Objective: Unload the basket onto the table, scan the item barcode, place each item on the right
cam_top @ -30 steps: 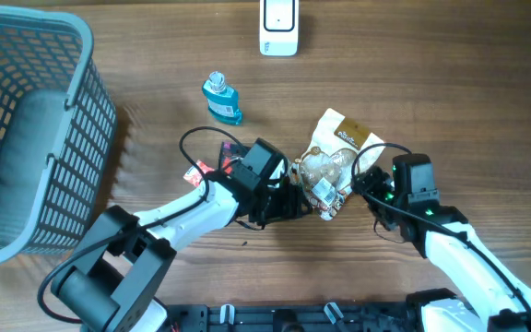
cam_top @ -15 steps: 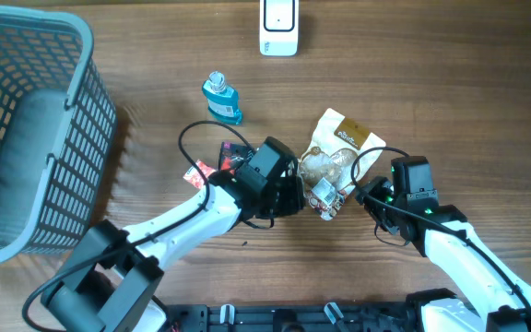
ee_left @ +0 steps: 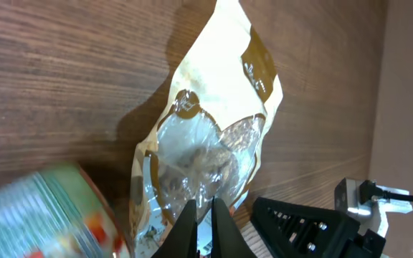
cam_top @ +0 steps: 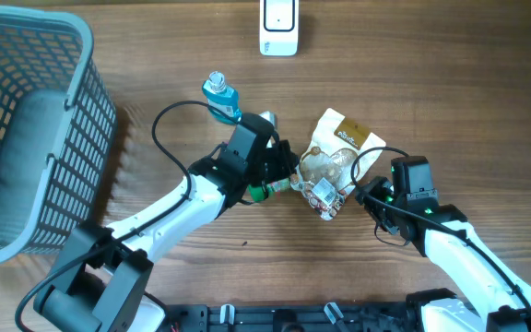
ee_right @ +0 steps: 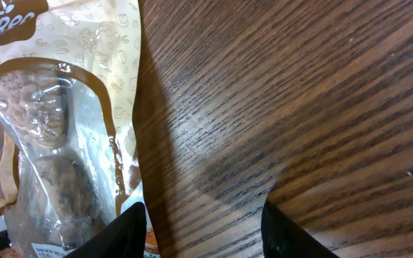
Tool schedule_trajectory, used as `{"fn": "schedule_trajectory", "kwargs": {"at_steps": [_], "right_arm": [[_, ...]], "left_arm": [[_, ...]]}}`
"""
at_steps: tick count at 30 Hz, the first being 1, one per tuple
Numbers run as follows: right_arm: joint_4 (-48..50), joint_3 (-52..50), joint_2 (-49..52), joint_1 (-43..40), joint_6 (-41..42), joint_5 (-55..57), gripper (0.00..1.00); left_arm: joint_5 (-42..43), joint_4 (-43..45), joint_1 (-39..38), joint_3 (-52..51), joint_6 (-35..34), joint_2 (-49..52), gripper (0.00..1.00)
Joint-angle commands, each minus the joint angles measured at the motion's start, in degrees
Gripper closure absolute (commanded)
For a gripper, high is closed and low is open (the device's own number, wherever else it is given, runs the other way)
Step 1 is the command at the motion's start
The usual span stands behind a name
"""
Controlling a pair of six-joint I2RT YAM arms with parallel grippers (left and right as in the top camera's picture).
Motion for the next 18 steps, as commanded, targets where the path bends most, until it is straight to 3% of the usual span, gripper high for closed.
{"fn": "schedule_trajectory", "kwargs": {"at_steps": [1,9,13,18], "right_arm": [[-0.24,-0.09,0.66,-0.04,-0.31,-0.46,0.48],[-0.09,-0.09,0.66,-0.04,-0.35,-1.03,0.48],[-0.20,-0.09,0.66,-0.04,-0.35,-1.05,0.48],[-0.39,-0.09,0.66,-0.04,-0.44,-1.11,0.48]], "left_arm": [[-1.53,1.66,0.00,0.68,-0.76,2.23,0.96],[1.95,10.84,-0.15,0.68,-3.34,11.96,0.96],[1.88,7.76,0.61,0.68,-3.06,12.52,0.96],[3.72,3.65,8.83,0.68,-0.72,11.32,0.96]]}}
